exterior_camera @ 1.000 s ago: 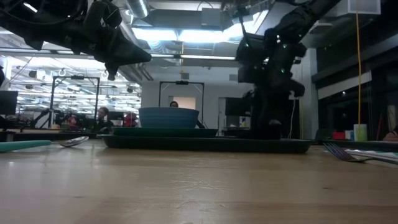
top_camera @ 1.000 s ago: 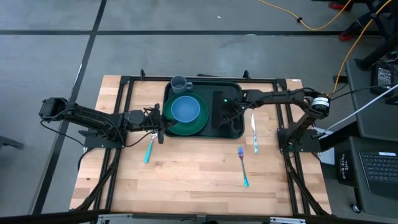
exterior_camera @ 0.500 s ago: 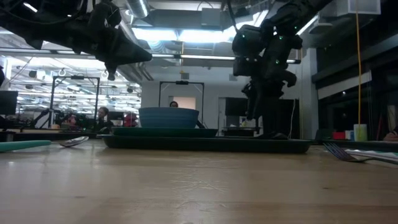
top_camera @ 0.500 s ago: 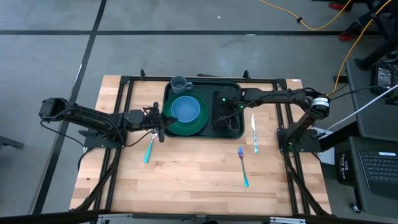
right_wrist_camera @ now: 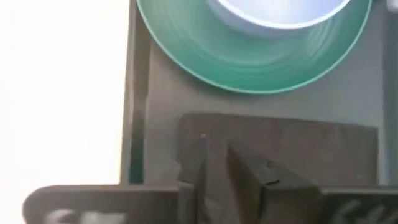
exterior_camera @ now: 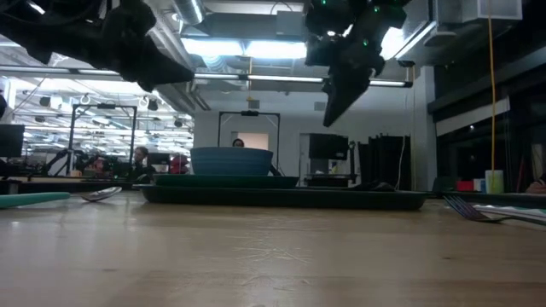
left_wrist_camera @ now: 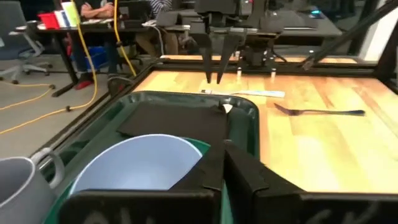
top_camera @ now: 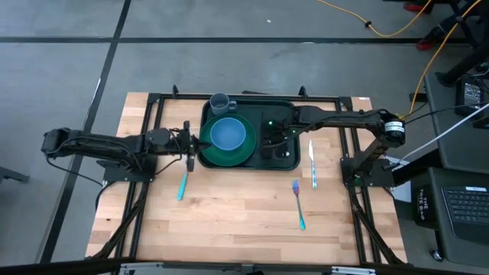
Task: Set up tray
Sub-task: Put the blue fork on the black napkin
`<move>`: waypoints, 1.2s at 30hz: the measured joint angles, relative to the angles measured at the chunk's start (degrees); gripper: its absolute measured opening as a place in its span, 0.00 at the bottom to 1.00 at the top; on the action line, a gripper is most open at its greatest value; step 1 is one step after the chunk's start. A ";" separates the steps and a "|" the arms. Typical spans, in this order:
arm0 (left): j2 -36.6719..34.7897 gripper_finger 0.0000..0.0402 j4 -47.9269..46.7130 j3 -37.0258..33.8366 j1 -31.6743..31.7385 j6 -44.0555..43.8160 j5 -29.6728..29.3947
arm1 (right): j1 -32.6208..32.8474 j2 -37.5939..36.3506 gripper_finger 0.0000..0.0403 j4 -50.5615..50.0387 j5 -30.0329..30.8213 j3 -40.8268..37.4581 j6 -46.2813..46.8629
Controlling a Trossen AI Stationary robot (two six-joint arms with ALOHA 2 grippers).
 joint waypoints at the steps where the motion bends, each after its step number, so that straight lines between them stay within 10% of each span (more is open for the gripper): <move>1: -1.25 0.01 -1.40 0.01 0.21 0.62 0.00 | 0.55 0.00 0.12 0.46 0.20 0.05 1.65; 12: -11.68 0.01 -2.50 -7.10 0.71 6.82 0.08 | 11.05 -0.04 0.06 4.51 19.17 -3.20 13.74; 36: -23.54 0.01 -9.11 -8.26 1.86 3.24 8.09 | 31.14 -3.89 0.02 2.31 24.15 -10.19 57.65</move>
